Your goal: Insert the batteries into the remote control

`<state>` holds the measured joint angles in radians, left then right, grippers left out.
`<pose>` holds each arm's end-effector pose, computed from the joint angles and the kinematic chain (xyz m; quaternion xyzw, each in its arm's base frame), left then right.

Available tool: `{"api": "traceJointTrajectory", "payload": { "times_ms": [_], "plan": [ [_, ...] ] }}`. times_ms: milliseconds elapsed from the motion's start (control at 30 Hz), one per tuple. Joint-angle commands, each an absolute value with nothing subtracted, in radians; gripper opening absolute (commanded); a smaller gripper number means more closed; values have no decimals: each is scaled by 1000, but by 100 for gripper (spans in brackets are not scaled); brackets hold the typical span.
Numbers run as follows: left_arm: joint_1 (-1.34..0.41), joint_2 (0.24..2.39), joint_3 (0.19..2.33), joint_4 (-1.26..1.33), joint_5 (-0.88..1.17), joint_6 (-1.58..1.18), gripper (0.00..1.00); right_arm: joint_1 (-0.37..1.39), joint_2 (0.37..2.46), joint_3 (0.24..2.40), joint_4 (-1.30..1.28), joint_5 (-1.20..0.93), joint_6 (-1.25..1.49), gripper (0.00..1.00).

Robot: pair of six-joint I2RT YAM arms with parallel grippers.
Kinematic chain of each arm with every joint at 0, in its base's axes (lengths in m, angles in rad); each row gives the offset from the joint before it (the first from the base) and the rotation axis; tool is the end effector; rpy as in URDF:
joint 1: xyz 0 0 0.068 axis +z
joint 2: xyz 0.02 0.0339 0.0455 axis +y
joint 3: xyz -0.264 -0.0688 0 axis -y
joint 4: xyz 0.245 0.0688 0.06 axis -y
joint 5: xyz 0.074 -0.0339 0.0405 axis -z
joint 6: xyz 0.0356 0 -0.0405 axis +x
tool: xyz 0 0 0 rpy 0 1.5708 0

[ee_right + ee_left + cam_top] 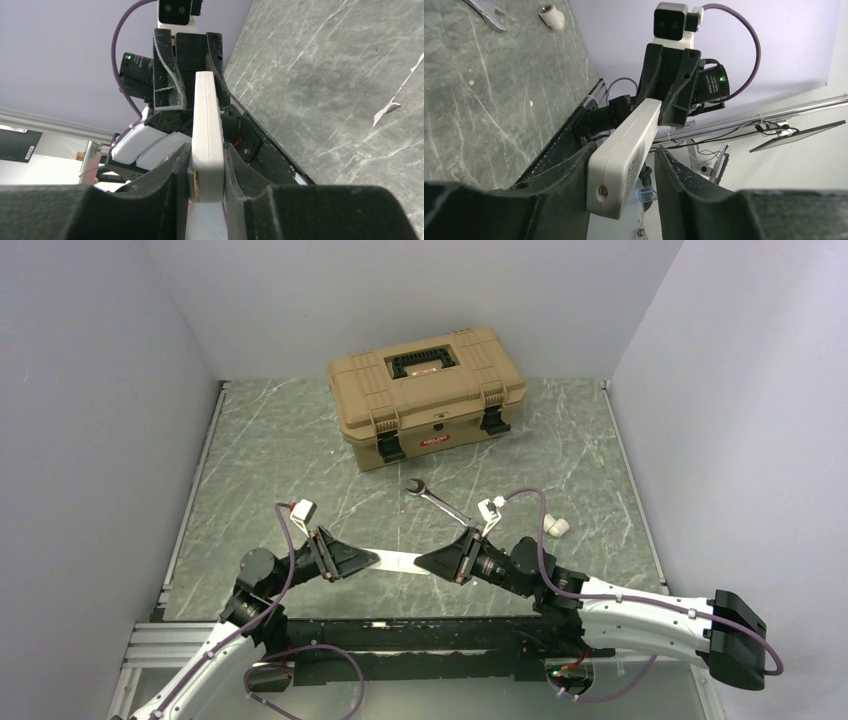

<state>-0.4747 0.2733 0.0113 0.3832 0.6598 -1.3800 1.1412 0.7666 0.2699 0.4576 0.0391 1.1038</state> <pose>0.0962 -0.0740 0.1916 -0.0562 0.6701 -0.6955 0.2531 0.0776 0.1661 0.2284 0.0001 0.7208 0.6184 0.3131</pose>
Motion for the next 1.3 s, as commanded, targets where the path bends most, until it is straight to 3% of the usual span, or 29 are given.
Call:
{"api": "traceJointTrajectory", "payload": {
  "times_ms": [0,100,300,433,633,833,1267],
  "plan": [
    [-480,261,55,466,705,-1365,45,1099,767,323,480,-25,1101,7],
    [-479,266,54,484,708,-1369,36,1086,781,333,474,-43,1100,7],
    [-480,271,46,502,713,-1380,0,1077,812,360,457,-59,1084,10],
    [-480,262,37,488,703,-1386,0,1076,813,384,407,-56,1058,21],
    [-480,263,25,508,696,-1403,0,1077,794,382,385,-40,1045,21],
    [-480,267,24,506,690,-1404,0,1076,795,397,359,-43,1032,37],
    [-480,266,6,506,679,-1413,0,1077,751,400,322,-20,1016,57]
  ]
}}
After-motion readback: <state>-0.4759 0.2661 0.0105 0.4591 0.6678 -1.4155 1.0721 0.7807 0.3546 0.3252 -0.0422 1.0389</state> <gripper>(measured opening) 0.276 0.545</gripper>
